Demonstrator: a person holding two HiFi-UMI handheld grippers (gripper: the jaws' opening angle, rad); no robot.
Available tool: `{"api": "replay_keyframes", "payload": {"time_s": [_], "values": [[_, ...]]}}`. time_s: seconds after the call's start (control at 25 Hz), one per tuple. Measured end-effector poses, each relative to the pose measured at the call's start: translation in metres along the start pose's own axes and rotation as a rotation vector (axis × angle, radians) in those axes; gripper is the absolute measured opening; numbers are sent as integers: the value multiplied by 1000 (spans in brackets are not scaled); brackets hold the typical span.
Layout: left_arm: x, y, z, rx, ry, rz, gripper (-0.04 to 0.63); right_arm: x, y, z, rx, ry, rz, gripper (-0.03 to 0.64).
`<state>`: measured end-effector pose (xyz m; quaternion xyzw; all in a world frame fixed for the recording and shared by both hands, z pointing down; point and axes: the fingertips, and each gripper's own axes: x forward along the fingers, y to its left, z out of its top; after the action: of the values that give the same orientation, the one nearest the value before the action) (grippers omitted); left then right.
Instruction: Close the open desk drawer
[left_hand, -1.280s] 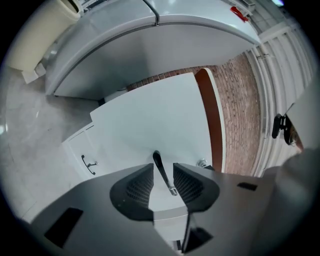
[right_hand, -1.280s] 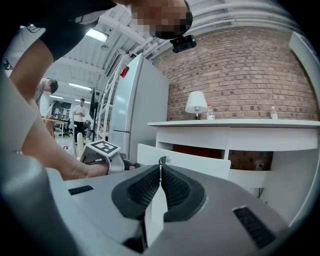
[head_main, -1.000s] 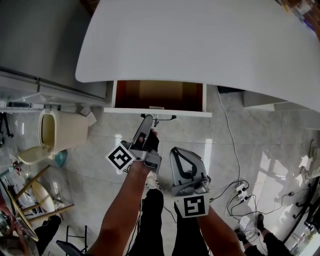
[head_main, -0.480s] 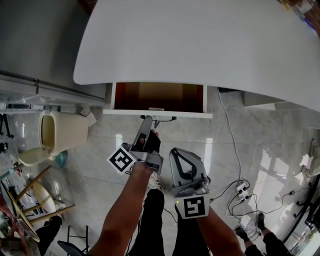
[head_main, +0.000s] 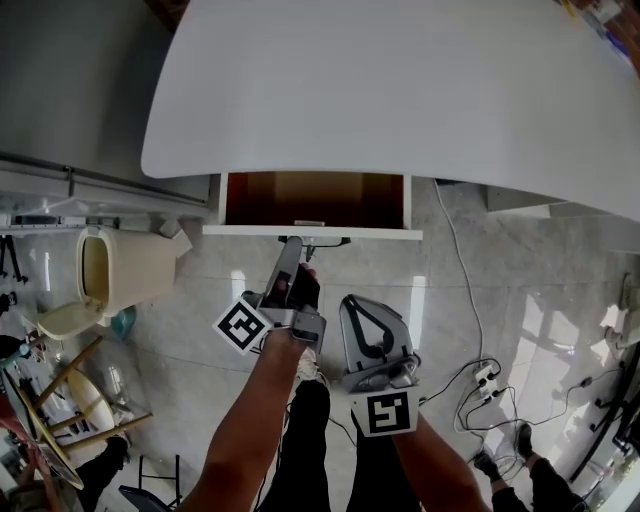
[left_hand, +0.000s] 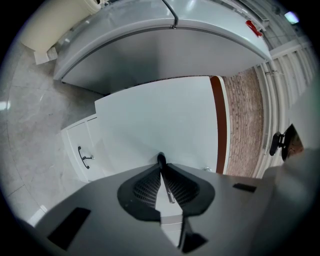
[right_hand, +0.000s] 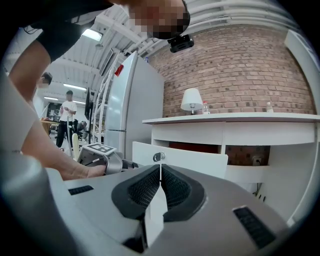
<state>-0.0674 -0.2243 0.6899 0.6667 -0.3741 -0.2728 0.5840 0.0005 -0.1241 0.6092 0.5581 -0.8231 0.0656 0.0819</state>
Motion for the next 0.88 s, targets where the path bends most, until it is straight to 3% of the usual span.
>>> {"api": "replay_keyframes", "payload": {"time_s": [0.88], "values": [[42, -1, 17, 22, -8, 27, 48, -5, -18, 0, 26, -16, -58, 29]]}}
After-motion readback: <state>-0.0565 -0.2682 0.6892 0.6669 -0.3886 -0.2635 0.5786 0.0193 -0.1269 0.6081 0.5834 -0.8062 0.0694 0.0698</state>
